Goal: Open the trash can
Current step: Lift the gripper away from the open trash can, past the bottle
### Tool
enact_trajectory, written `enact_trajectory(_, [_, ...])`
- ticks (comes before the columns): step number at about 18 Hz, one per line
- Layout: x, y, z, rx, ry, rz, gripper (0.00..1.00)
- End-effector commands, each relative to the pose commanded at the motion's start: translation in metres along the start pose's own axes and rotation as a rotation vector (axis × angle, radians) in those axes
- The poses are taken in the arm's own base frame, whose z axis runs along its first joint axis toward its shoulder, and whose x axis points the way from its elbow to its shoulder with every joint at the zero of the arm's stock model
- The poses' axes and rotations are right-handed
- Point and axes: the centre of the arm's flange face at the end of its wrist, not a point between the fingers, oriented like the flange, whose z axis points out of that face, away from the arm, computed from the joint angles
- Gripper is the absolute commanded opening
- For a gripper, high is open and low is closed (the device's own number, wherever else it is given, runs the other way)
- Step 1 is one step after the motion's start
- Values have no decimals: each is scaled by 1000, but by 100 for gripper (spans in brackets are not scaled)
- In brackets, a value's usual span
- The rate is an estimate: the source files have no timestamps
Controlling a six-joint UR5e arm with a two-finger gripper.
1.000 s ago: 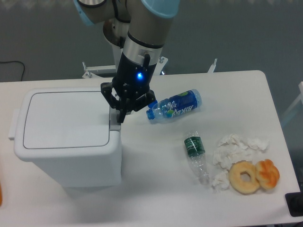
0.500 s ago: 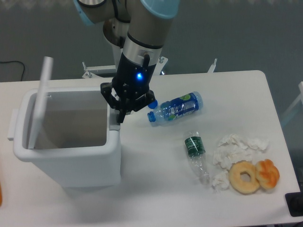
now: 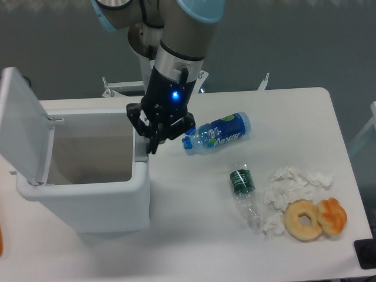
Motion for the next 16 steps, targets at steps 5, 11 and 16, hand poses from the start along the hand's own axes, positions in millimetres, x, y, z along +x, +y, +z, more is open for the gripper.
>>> enact_trajectory(5, [-53, 2, -15, 20, -36, -13, 74])
enact_trajectory(11, [-105, -1, 30, -79, -186, 1, 100])
enact_trajectory(16, [-141, 0, 65, -182, -315, 73, 100])
